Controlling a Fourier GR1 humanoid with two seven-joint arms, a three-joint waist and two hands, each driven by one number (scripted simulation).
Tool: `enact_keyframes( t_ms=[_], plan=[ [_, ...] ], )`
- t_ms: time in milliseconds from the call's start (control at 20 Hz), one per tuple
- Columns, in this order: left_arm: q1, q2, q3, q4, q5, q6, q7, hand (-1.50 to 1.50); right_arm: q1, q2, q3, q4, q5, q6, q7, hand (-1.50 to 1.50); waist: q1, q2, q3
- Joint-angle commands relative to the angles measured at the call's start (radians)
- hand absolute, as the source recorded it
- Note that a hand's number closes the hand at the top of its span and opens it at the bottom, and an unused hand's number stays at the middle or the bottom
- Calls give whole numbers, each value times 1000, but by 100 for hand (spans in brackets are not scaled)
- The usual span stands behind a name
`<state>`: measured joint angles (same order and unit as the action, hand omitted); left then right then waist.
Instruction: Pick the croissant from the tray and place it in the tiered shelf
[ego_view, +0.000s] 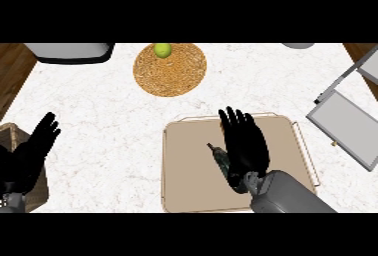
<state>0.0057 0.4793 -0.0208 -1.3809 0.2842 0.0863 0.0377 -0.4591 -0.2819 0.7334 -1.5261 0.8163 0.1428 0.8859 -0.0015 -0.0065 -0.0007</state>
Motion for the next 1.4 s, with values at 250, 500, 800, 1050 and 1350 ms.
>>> enact_keyframes(
  t_ms=[250,500,800,1050,1350],
  plan=[
    [9,-33,17,27,-25,-25,-27,0,-69,-16,-62,-19,-9,324,72,-150,3,6,0],
    [0,-63,29,58,-64,-26,-42,0,-80,31,-108,82,38,332,-6,-150,3,7,0],
    [6,-66,65,15,-68,-65,8,0,-57,76,-151,186,137,293,-67,-150,6,7,1],
    [5,-67,101,24,-75,-106,2,0,-19,72,-179,278,213,182,-195,-150,6,7,1],
    [25,-121,97,-17,-130,-79,17,0,-63,154,-221,386,295,154,-238,-150,8,7,1]
  ],
)
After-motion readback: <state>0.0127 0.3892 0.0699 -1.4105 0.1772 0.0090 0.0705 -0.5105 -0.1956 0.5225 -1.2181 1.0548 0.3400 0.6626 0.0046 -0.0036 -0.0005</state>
